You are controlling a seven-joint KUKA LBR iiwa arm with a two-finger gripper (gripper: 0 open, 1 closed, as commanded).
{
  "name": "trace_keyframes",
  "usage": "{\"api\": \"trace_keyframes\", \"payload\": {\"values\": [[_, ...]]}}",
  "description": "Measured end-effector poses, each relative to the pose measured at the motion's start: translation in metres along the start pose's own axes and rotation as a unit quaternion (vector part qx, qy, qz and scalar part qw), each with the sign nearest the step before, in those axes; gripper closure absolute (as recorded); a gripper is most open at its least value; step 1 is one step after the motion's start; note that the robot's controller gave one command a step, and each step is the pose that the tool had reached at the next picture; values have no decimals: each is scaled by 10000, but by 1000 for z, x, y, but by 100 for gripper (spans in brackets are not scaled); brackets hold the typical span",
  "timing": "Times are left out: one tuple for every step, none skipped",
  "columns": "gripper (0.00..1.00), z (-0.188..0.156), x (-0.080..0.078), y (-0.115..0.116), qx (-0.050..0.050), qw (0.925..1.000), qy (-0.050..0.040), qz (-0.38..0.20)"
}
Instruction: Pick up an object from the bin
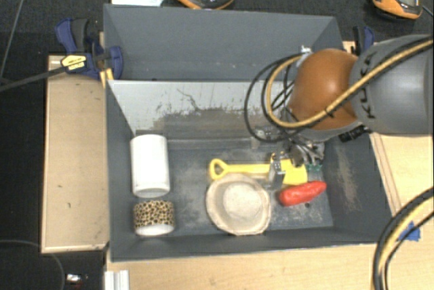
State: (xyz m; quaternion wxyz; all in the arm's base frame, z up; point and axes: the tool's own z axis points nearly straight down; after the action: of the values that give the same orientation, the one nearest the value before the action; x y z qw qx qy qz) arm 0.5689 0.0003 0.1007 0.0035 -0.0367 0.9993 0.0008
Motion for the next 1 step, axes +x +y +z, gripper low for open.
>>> {"api": "trace_keyframes", "payload": {"values": [[0, 30, 8, -9, -22, 9985, -18, 550]]}}
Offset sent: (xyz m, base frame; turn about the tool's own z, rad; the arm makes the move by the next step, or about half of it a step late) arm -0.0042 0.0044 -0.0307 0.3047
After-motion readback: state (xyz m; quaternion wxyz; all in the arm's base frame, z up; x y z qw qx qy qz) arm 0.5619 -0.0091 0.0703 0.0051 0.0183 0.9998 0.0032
